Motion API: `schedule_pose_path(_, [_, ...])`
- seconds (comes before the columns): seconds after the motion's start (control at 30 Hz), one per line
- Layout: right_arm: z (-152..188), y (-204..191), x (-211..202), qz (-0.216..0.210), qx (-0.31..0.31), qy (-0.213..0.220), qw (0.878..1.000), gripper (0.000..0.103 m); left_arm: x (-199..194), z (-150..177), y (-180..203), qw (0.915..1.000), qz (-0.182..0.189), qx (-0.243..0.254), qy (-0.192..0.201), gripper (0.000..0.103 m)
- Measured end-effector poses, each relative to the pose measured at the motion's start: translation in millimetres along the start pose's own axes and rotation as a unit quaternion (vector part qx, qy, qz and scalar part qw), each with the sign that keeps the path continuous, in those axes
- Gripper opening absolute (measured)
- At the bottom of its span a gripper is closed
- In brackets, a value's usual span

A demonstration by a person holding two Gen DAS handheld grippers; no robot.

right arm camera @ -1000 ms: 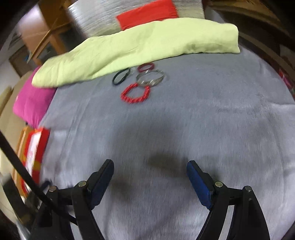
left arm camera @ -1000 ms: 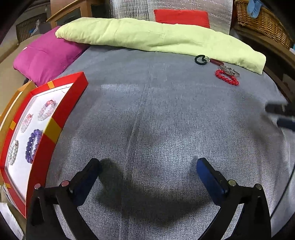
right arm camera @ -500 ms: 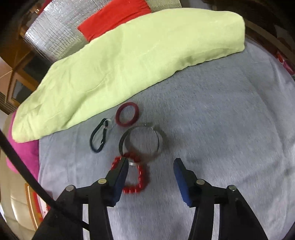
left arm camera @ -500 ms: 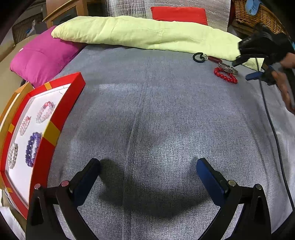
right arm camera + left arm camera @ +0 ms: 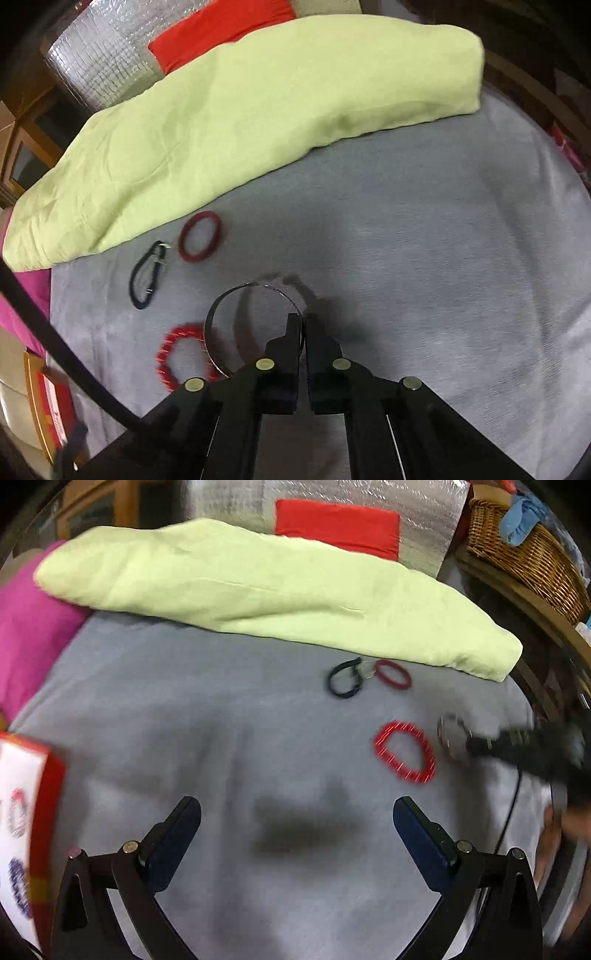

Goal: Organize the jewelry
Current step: 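Grasp the red bead bracelet with the left tool while the right tool grasps the silver bangle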

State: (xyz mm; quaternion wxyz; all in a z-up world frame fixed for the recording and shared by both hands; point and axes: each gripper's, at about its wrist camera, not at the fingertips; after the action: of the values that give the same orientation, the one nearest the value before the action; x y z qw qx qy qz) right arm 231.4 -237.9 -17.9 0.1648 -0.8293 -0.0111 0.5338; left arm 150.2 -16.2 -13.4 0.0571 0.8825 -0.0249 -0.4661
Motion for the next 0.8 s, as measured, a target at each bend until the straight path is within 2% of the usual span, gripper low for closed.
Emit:
schedule_pose_path(0.23, [10.8,32.9,-13.0,-0.023,0.005,0.012,1.000,0.004,33.5,-22.5,50.7,0.9990,-0.027,0.035,-0.008,0.102])
schedule_pose_path(0.27, [12.0,36.4,-15.9,-0.026,0.006,0.015,1.000,0.004,38.4,-24.6,53.7,0.9988,-0.031,0.037,-0.011,0.094])
schedule_pose_path(0.3, [11.7,40.0,-17.8,-0.027,0.006,0.016,0.999,0.004,48.0,-25.6,58.6,0.9978,-0.044,0.044,-0.025,0.079])
schedule_pose_path(0.33, [15.4,42.1,-21.1,-0.030,0.006,0.019,0.999,0.004,55.8,-25.4,60.2,0.9969,-0.047,0.047,-0.042,0.055])
schedule_pose_path(0.37, [18.2,43.6,-22.6,-0.032,0.005,0.019,0.999,0.004,56.2,-24.9,61.4,0.9970,-0.049,0.048,-0.037,0.050])
schedule_pose_path(0.4, [20.0,43.9,-23.3,-0.034,0.003,0.018,0.999,0.004,53.4,-24.1,64.2,0.9967,-0.055,0.055,-0.026,0.025])
schedule_pose_path(0.47, [30.5,47.7,-29.5,-0.039,0.000,0.017,0.999,0.004,49.5,-19.6,72.6,0.9939,-0.065,0.085,-0.026,0.010])
schedule_pose_path(0.67, [50.2,38.8,-33.6,-0.048,0.001,0.019,0.999,0.004,25.1,5.3,58.2,0.9958,-0.022,0.086,-0.021,0.010])
schedule_pose_path(0.8, [65.6,32.7,-40.4,-0.056,0.002,0.025,0.998,0.004,5.8,23.7,44.0,0.9968,-0.008,0.078,-0.014,0.010])
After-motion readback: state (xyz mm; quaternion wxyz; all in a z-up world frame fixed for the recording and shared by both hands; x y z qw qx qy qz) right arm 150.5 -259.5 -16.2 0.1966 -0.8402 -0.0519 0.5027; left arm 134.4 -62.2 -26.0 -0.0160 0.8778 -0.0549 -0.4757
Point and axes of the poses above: each gripper's, at about its wrist camera, not at the fingertips, and x roughly the way its jaws point, y to its right, z to its underside, and after that the axes turned 1 degree about -z, right-handed
